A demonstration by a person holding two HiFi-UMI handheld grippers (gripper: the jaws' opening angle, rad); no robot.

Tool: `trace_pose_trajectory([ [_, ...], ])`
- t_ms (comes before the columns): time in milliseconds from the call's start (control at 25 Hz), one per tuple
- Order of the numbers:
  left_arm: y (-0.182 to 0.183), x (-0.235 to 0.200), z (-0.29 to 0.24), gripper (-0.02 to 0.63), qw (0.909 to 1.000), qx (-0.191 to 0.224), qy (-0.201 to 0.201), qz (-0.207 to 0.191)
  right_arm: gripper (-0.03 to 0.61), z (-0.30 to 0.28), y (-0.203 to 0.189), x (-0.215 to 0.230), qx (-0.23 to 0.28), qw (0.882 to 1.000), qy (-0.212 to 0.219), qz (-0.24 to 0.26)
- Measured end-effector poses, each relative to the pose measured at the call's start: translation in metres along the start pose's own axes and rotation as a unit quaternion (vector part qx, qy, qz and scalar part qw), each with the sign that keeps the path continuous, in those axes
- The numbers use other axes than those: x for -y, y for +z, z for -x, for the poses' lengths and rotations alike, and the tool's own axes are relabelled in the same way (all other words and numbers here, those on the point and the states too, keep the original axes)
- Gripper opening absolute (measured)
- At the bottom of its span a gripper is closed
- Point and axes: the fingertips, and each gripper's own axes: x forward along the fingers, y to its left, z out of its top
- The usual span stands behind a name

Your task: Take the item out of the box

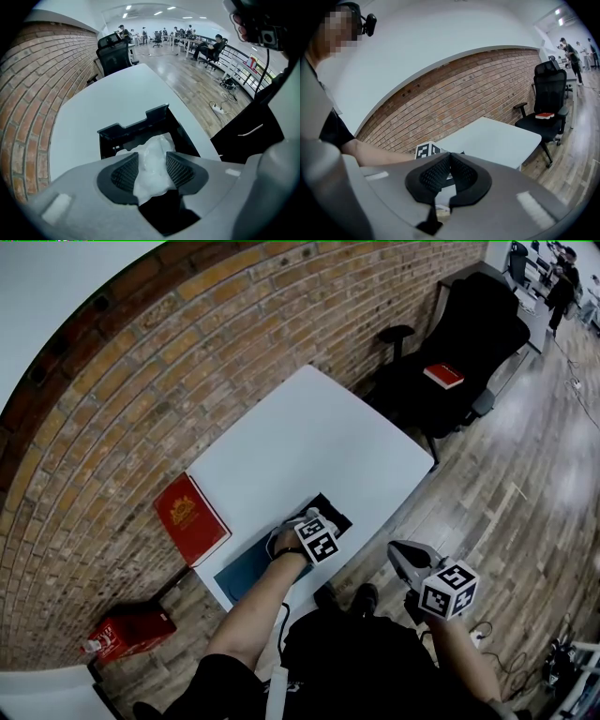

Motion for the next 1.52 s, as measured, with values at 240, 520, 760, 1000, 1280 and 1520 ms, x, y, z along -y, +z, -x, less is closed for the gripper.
trace_pose_trajectory([
  [240, 0.004, -0.003, 0.003, 0.127, 0.9996, 0.019, -0.002, 0.023, 0.000, -0.001, -0.006, -0.001, -0.006, 1.000, 0.004, -0.006],
  [520, 0.006, -0.004, 0.017, 0.077, 0.9974, 0.048, 0.008, 0.054, 0.000, 0.001, -0.004, 0.000, -0.003, 1.000, 0.008, -0.001],
  [760, 0.013, -0.014, 0.044, 0.041, 0.9921, 0.087, 0.040, 0.082, 0.000, 0.002, 0.003, -0.008, 0.004, 1.000, 0.019, 0.007],
  [1000, 0.017, -0.027, 0.076, 0.018, 0.9863, 0.115, 0.068, 0.096, 0.000, 0.002, 0.004, -0.012, 0.004, 1.000, 0.028, 0.009],
  [1280, 0.024, -0.032, 0.105, 0.014, 0.9769, 0.155, 0.095, 0.112, 0.000, -0.001, 0.003, -0.016, 0.002, 0.999, 0.039, 0.011],
  [1520, 0.039, -0.035, 0.142, 0.009, 0.9644, 0.203, 0.108, 0.131, 0.000, -0.001, 0.007, -0.013, 0.003, 0.999, 0.043, 0.015],
])
